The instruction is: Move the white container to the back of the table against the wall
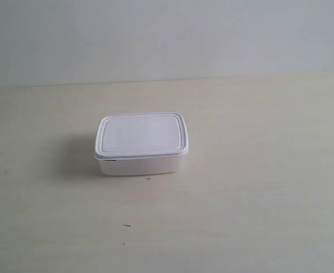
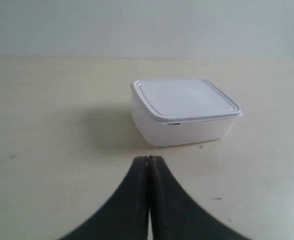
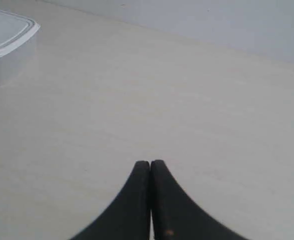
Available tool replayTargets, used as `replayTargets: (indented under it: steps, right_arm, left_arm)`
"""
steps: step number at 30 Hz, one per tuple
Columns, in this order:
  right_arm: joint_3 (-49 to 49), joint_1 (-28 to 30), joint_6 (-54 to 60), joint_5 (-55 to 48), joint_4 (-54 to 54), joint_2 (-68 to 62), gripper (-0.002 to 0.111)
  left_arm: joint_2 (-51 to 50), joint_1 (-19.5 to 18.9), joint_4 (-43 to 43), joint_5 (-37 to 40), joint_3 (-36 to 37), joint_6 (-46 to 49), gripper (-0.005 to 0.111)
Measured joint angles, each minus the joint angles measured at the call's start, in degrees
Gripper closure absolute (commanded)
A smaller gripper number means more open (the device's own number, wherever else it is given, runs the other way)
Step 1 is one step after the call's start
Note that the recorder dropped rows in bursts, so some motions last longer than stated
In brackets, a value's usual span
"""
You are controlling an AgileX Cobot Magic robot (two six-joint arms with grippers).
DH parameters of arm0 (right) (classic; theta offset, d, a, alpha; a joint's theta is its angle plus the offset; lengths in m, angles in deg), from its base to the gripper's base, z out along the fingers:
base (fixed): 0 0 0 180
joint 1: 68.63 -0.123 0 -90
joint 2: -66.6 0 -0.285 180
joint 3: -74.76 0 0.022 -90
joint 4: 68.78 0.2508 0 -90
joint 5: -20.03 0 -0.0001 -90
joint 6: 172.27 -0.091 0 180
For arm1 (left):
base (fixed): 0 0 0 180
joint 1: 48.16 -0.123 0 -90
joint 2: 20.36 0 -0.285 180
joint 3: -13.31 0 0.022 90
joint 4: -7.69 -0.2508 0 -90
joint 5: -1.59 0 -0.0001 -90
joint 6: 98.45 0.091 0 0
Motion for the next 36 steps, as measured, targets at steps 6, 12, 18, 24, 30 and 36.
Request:
replayTargets:
  steps: [6,12,18,24,30,36]
  right_arm:
    - [0.0,0.0,-7.26,13.77,4.79,0.0,0.108]
    - [0.0,0.0,-22.55,27.5,15.21,0.0,0.108]
    - [0.0,0.0,-24.11,28.07,16.24,0.0,0.108]
    - [-0.37,0.0,-24.34,20.24,22.52,0.0,0.108]
    - [-14.4,0.0,-24.34,9.79,22.72,-9.38,0.108]
    - [-41.53,0.0,-24.08,-8.76,15.35,-37.01,0.108]
  left_arm:
    - [0.0,0.0,-0.03,-7.18,0.01,0.0,0.107]
    - [0.0,0.0,-0.03,-17.03,0.01,-7.27,0.107]
    - [0.0,0.0,-0.03,-18.01,0.01,-11.38,0.107]
    - [0.0,0.0,-0.03,-16.82,0.01,-27.89,0.107]
    - [-7.28,0.0,-0.82,8.03,-13.89,-24.67,0.107]
    - [-31.76,0.0,-5.69,18.91,-35.26,-14.8,0.107]
